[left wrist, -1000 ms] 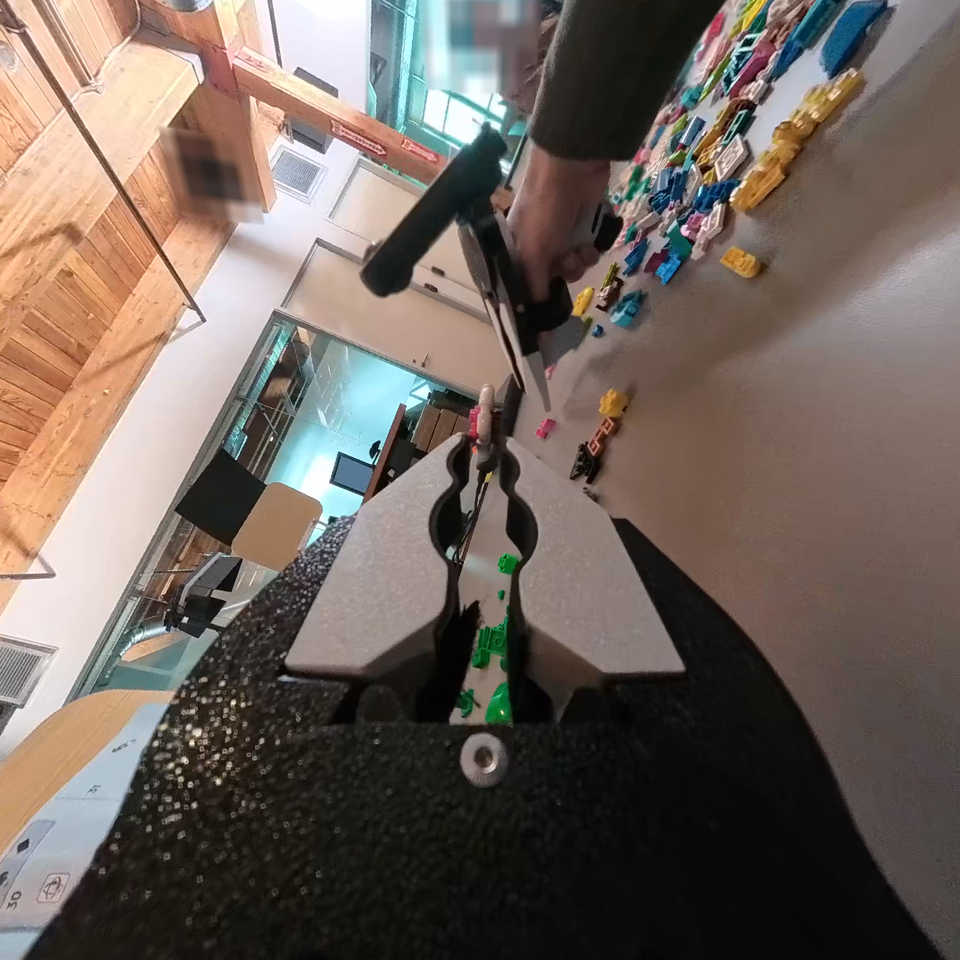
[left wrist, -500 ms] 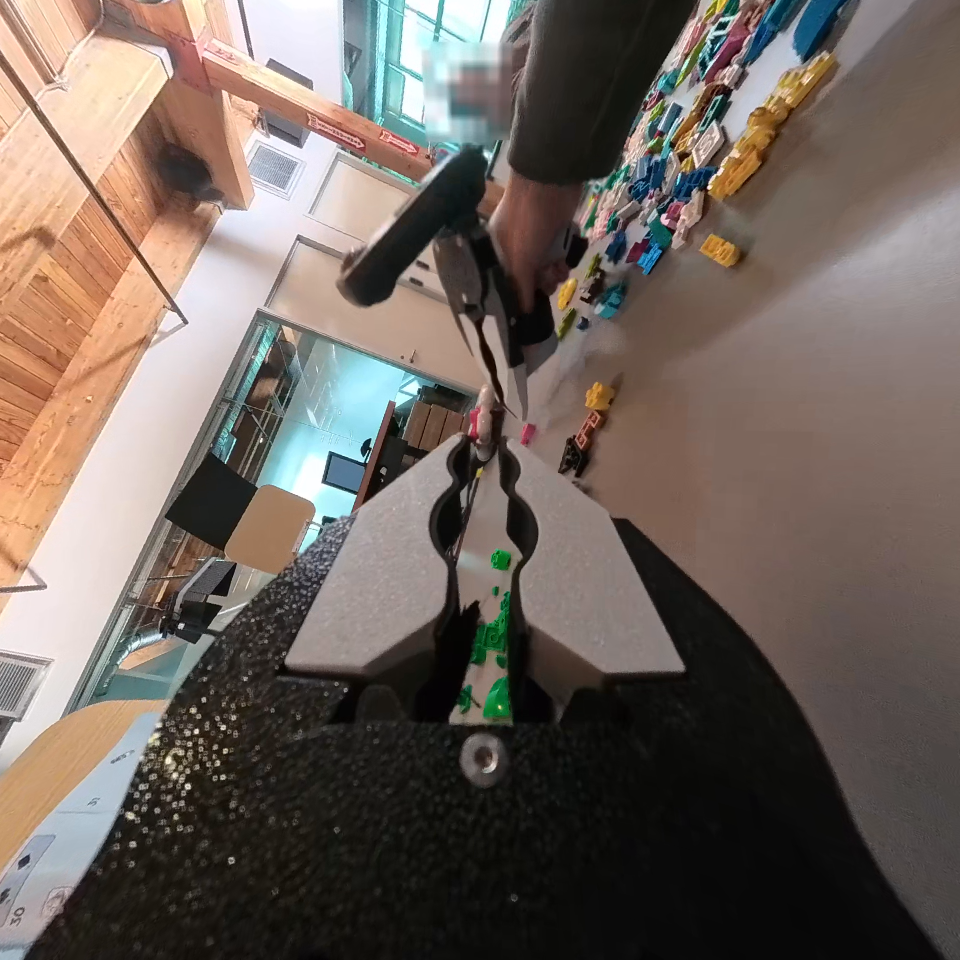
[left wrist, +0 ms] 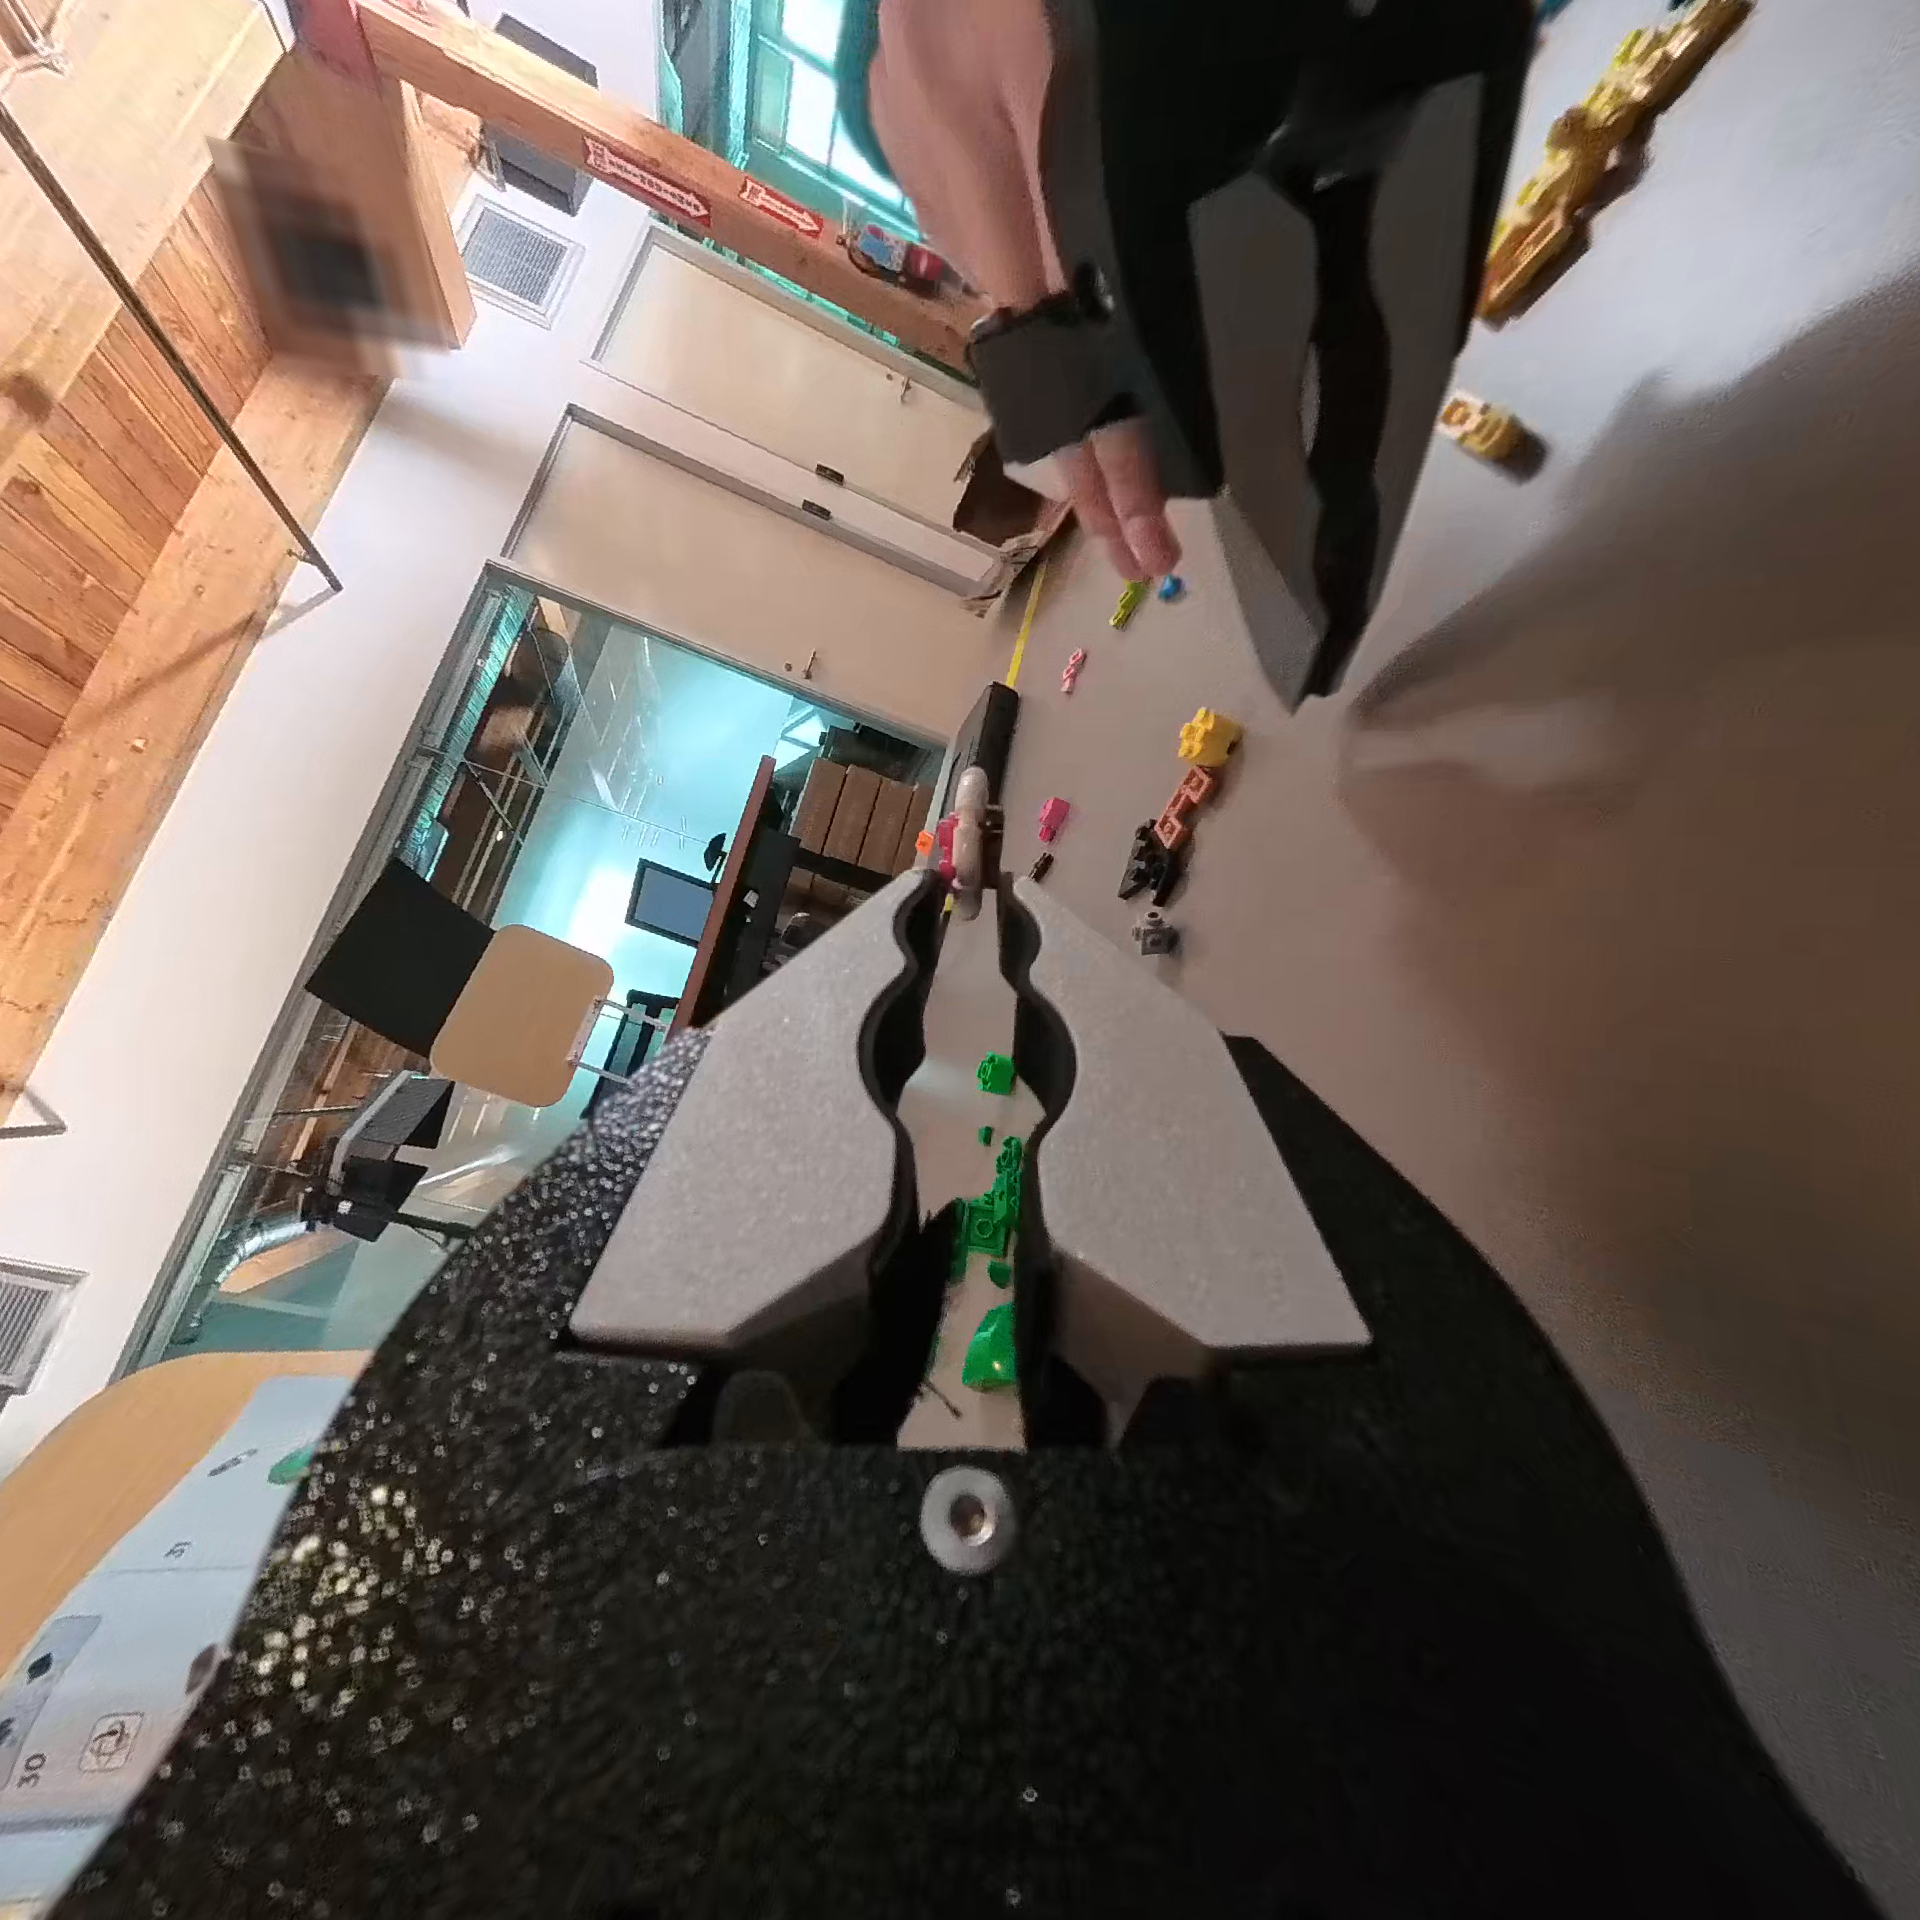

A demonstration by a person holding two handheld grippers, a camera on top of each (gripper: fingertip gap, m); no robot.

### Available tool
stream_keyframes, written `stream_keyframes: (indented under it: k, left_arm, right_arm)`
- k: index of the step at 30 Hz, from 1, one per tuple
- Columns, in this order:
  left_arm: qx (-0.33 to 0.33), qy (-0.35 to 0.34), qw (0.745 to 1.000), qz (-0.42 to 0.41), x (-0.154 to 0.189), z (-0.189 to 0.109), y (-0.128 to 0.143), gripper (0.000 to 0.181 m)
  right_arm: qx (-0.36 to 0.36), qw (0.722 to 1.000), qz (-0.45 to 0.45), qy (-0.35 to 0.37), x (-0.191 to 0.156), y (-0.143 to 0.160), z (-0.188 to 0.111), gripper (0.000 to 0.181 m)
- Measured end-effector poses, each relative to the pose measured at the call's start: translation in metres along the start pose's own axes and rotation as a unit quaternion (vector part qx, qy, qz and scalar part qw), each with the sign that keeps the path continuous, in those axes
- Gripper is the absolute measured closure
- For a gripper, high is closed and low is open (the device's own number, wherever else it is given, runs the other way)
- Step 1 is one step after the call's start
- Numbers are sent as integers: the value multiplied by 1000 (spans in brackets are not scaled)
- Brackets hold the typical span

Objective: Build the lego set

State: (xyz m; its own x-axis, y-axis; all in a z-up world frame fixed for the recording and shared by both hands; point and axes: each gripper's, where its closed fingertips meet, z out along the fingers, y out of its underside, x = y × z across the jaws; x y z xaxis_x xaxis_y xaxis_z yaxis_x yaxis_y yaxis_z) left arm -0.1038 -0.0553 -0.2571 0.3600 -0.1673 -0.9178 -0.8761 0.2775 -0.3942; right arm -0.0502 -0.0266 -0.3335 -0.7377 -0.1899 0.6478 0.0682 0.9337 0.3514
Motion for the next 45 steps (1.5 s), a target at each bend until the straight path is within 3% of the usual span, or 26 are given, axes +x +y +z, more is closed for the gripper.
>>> stream_keyframes:
  k: [2, 4, 8, 10, 12, 14, 19, 26, 29, 31, 33, 36, 38, 41, 43, 45]
  left_arm:
    - [-2, 3, 1000, -1, 1, 0, 1, 173]
    - [-2, 5, 1000, 0, 2, 0, 1, 173]
    - [-1, 10, 1000, 0, 4, 0, -1, 173]
    - [-2, 12, 1000, 2, 5, 1, -1, 173]
    - [-2, 15, 1000, 1, 6, 1, -1, 173]
    - [-3, 16, 1000, 2, 6, 1, -1, 173]
    - [-4, 19, 1000, 4, 7, 0, -1, 173]
    - [-1, 24, 1000, 6, 9, 1, -3, 173]
    - [-1, 26, 1000, 7, 10, 1, -3, 173]
    - [-2, 26, 1000, 7, 10, 1, -3, 173]
    - [-3, 28, 1000, 7, 11, 1, -3, 173]
    - [-5, 31, 999, 5, 11, 1, -2, 173]
    - [-5, 31, 1000, 5, 11, 1, -2, 173]
    - [-5, 31, 999, 5, 11, 1, -2, 173]
    - [-5, 31, 999, 5, 11, 1, -2, 173]
    - [-5, 31, 999, 4, 11, 1, -2, 173]
  right_arm:
    - [21, 996, 90, -1, 4, -3, -5, 166]
    - [42, 972, 232, -10, 8, 0, -9, 158]
    - [133, 859, 491, -54, 16, -5, -19, 162]
    - [139, 798, 582, -75, 17, 1, -17, 162]
    - [137, 758, 629, -102, 13, 1, -12, 159]
    - [131, 737, 651, -125, 7, -2, -6, 160]
    - [113, 741, 649, -130, 0, -2, 1, 164]
    - [110, 725, 666, -134, -5, 1, 2, 173]
    - [112, 739, 652, -127, -3, -2, 2, 175]
    - [110, 778, 610, -105, 2, -4, -1, 175]
    - [99, 844, 522, -74, 8, -7, -6, 175]
    - [73, 945, 318, -39, 10, -20, -15, 175]
    - [71, 971, 226, -37, 9, -33, -20, 174]
    - [115, 955, 269, -55, 13, -49, -27, 164]
    - [151, 911, 377, -74, 19, -48, -31, 161]
    - [189, 846, 487, -104, 24, -47, -35, 160]
